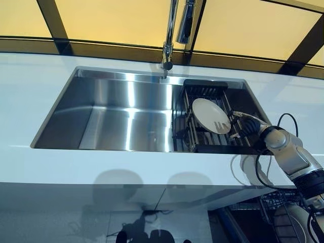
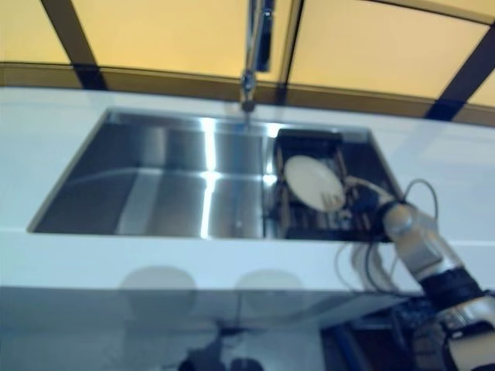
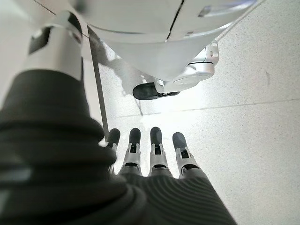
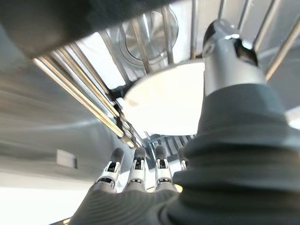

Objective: Take plates into dishwasher

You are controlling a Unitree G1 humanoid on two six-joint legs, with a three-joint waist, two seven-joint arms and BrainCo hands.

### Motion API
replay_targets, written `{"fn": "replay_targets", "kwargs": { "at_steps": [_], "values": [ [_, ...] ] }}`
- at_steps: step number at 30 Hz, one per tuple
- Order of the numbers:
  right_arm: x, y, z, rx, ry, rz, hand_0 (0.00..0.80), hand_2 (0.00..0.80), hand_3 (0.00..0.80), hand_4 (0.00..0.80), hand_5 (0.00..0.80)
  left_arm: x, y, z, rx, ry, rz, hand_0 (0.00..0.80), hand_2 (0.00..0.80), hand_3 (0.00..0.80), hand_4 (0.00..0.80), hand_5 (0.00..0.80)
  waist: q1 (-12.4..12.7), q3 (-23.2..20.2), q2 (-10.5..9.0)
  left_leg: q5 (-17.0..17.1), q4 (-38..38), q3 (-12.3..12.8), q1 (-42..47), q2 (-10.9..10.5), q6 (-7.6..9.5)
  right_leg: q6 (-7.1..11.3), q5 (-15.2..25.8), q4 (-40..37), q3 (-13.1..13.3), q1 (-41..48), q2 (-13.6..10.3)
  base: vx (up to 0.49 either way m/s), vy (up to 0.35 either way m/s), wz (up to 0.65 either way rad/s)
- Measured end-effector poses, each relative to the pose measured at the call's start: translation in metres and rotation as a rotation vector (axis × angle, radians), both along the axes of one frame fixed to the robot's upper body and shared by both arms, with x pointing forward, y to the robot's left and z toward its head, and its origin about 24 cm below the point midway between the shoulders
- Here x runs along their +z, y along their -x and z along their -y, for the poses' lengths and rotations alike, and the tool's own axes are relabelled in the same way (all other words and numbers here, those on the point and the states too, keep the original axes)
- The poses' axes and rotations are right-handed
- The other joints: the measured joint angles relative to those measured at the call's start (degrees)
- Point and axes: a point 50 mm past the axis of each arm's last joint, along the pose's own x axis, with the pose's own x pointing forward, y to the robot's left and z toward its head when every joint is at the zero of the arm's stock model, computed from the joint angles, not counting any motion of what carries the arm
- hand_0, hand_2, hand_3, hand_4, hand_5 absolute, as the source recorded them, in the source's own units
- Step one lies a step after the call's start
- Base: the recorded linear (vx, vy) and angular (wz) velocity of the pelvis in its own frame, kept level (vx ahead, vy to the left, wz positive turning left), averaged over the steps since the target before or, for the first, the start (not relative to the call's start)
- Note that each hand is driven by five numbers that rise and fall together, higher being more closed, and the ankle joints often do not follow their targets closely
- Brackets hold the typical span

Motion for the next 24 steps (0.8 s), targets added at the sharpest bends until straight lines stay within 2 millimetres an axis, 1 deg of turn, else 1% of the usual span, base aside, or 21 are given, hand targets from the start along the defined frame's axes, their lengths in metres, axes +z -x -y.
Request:
{"fn": "replay_targets", "kwargs": {
  "at_steps": [6, 8, 15, 22, 24],
  "values": [
    [0.015, -0.004, -0.005, 0.014, 0.003, 0.041, 0.0, 0.0, 0.0, 0.0, 0.0, 0.0, -0.001, 0.0, 0.0, 0.0, 0.001, 0.0, 0.0, 0.0, 0.0, 0.0, 0.1, 0.1, 0.0, 0.0, 0.0, 0.0, 0.0, 0.0, 0.0, 0.0, 0.0, 0.0, -0.1, 0.0, 0.0, 0.0, 0.0, 0.0],
    [0.016, -0.004, -0.005, 0.016, -0.002, 0.045, 0.0, 0.0, 0.0, 0.0, 0.0, 0.0, -0.001, 0.0, 0.0, -0.001, 0.002, 0.0, 0.0, 0.0, 0.0, 0.0, 0.2, 0.1, -0.01, 0.0, 0.0, -0.1, 0.0, 0.0, 0.0, 0.0, 0.0, 0.0, -0.1, 0.1, 0.0, 0.0, 0.0, 0.0],
    [0.013, -0.005, -0.008, 0.024, -0.001, 0.035, 0.0, 0.0, 0.0, 0.0, 0.0, 0.0, -0.001, 0.0, 0.002, -0.005, 0.002, 0.0, 0.0, 0.0, 0.0, 0.0, 0.2, 0.1, 0.03, 0.0, 0.0, -0.1, -0.1, 0.0, -0.01, 0.0, 0.0, 0.0, -0.2, 0.1, 0.0, -0.023, 0.005, 0.0],
    [0.006, -0.008, -0.017, 0.05, -0.024, 0.012, 0.0, 0.0, 0.0, 0.0, 0.0, 0.001, -0.003, 0.0, 0.001, -0.006, 0.007, 0.0, 0.0, 0.0, 0.0, 0.0, 0.2, 0.2, 0.09, 0.0, 0.0, -0.2, -0.1, 0.0, -0.01, 0.0, 0.0, 0.0, -0.2, 0.0, 0.0, 0.0, 0.0, 0.0],
    [0.001, -0.008, -0.021, 0.064, -0.012, -0.013, 0.0, 0.0, 0.0, 0.0, 0.0, 0.001, -0.003, 0.0, 0.001, -0.006, 0.008, 0.0, 0.0, 0.0, 0.0, 0.0, 0.2, 0.3, 0.22, 0.0, 0.0, -0.2, -0.2, 0.0, -0.01, 0.0, 0.0, 0.0, -0.2, 0.0, 0.0, 0.0, 0.0, 0.0]
  ]
}}
